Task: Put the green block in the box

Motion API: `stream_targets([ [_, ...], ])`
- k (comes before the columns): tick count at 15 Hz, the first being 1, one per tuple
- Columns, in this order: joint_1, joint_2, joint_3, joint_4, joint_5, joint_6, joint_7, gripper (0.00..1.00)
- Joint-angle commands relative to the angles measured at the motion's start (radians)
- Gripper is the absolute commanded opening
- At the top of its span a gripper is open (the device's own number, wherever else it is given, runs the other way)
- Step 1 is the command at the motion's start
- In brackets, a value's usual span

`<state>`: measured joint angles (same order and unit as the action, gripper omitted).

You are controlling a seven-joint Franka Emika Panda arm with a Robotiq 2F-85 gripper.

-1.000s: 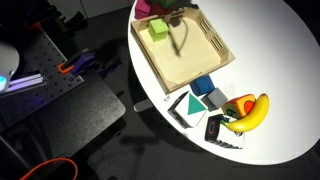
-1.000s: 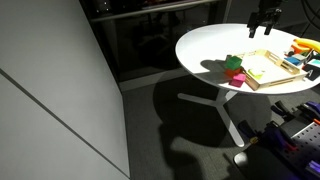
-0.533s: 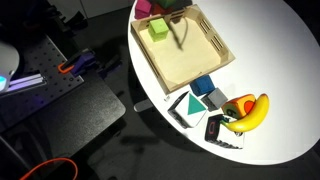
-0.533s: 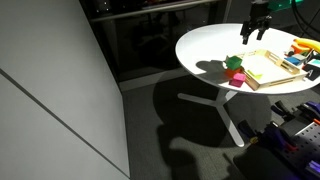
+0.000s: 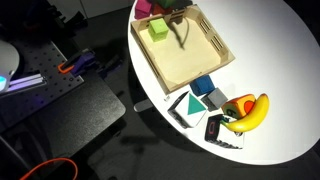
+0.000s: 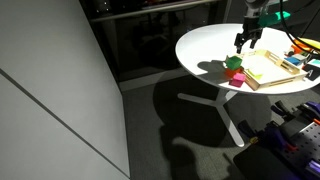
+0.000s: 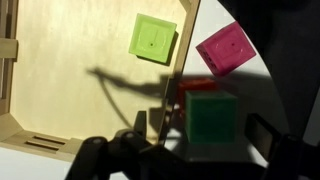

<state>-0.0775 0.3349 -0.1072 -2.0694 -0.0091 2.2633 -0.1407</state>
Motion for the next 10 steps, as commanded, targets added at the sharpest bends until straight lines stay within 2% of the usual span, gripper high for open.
stream_targets([
  [1,0.016,0.038,0.009,0.009,-0.049,0.032,0.063,1.0],
  [10,0.06,0.103,0.008,0.03,-0.113,0.032,0.143,1.0],
])
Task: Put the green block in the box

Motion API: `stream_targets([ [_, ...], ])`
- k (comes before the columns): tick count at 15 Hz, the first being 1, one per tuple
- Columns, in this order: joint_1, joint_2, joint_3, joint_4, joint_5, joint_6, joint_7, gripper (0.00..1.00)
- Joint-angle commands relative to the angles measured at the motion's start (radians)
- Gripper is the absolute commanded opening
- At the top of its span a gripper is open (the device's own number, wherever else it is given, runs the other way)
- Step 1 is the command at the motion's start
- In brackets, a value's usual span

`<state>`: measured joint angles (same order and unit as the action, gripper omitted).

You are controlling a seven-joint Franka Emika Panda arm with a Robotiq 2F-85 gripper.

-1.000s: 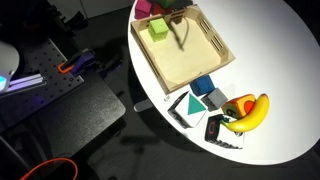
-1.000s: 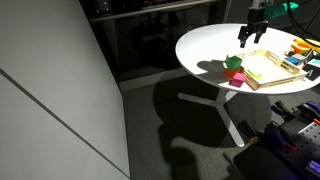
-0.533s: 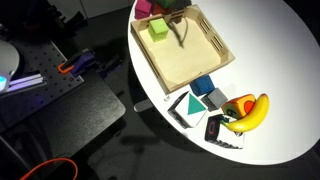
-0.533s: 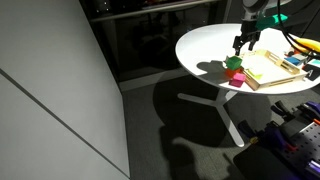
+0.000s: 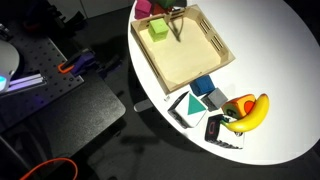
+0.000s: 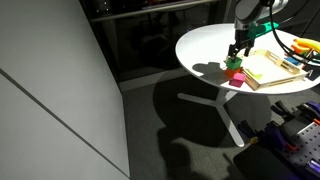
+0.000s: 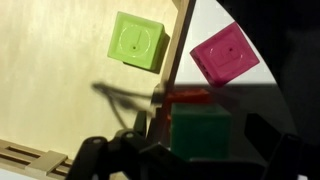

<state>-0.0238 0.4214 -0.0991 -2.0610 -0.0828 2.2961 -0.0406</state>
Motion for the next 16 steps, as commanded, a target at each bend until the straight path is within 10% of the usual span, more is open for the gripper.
stream_targets([
  [1,0.009,0.019,-0.001,0.023,-0.046,0.0,0.048,1.0],
  [4,0.016,0.031,-0.006,0.031,-0.066,-0.013,0.072,1.0],
  [5,0.016,0.034,-0.006,0.033,-0.069,-0.015,0.079,0.75],
  [11,-0.012,0.009,0.017,0.043,-0.021,-0.107,0.036,0.33],
  [16,-0.043,-0.075,0.004,0.01,-0.016,-0.206,0.015,0.31],
])
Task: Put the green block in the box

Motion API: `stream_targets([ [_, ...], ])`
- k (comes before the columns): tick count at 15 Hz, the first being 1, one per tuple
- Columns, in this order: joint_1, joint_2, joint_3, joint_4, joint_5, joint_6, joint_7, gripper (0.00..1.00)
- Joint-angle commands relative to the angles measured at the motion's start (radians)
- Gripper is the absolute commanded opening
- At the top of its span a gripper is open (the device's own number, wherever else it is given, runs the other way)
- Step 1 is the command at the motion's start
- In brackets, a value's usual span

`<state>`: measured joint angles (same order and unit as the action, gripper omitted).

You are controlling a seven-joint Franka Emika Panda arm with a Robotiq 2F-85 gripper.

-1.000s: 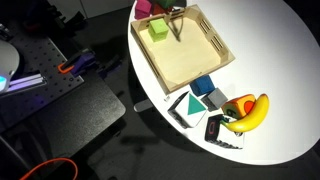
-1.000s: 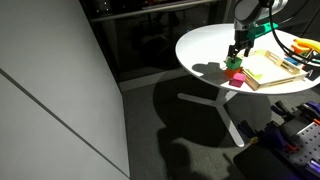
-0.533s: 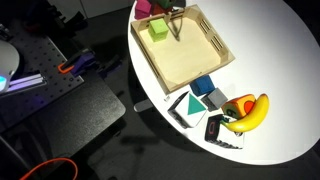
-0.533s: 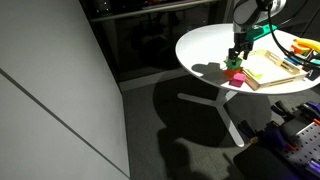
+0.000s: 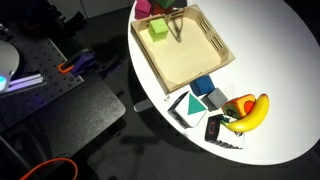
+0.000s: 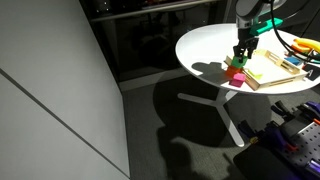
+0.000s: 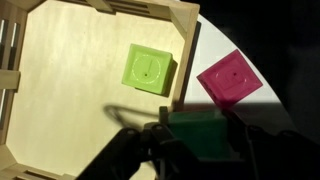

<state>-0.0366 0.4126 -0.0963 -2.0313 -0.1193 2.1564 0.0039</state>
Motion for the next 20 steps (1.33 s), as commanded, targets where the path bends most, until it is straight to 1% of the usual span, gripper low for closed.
stream_targets([
  [1,-0.04,-0.083,-0.002,-0.027,0.021,-0.09,-0.032,0.31],
  [4,-0.064,-0.12,-0.015,-0.055,0.011,-0.134,-0.03,0.31],
  [7,-0.09,-0.144,-0.033,-0.088,0.006,-0.122,-0.027,0.31],
  [8,-0.098,-0.152,-0.037,-0.1,0.005,-0.114,-0.033,0.69],
  [9,-0.105,-0.163,-0.043,-0.114,0.004,-0.101,-0.035,0.83],
  [10,-0.111,-0.175,-0.046,-0.127,0.004,-0.089,-0.039,0.88],
  [11,-0.116,-0.189,-0.049,-0.139,0.005,-0.077,-0.044,0.96],
  [12,-0.118,-0.204,-0.051,-0.152,0.005,-0.066,-0.048,1.0],
  [16,-0.126,-0.289,-0.042,-0.204,0.047,-0.019,-0.104,1.0],
  [20,-0.122,-0.36,-0.038,-0.219,0.131,-0.077,-0.198,1.0],
])
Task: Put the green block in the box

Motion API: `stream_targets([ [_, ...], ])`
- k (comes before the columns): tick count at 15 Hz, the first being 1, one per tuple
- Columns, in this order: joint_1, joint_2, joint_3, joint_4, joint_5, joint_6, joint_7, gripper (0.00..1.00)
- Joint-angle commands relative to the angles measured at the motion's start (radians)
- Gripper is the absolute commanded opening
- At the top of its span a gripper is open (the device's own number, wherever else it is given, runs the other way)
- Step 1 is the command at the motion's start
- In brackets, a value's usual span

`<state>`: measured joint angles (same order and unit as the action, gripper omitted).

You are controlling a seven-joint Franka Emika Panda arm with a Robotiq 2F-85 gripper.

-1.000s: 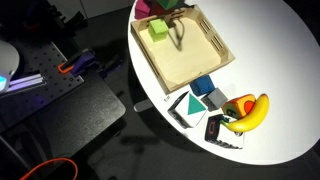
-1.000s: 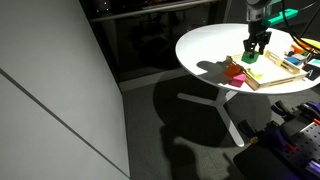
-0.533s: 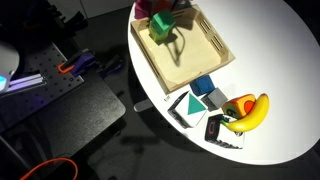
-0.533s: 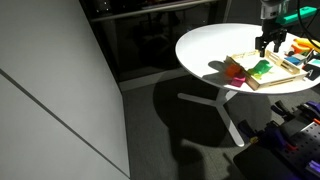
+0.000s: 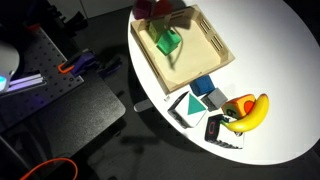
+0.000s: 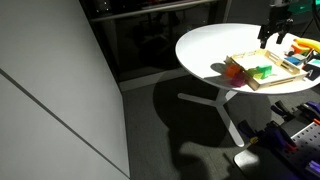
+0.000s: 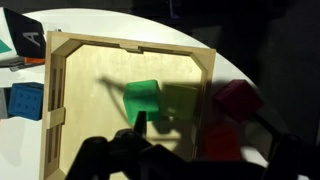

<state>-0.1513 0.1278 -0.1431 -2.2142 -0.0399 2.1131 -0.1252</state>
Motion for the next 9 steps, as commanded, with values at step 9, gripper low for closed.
stream_targets([
  [9,0.009,-0.132,0.007,-0.033,0.07,-0.088,-0.079,1.0],
])
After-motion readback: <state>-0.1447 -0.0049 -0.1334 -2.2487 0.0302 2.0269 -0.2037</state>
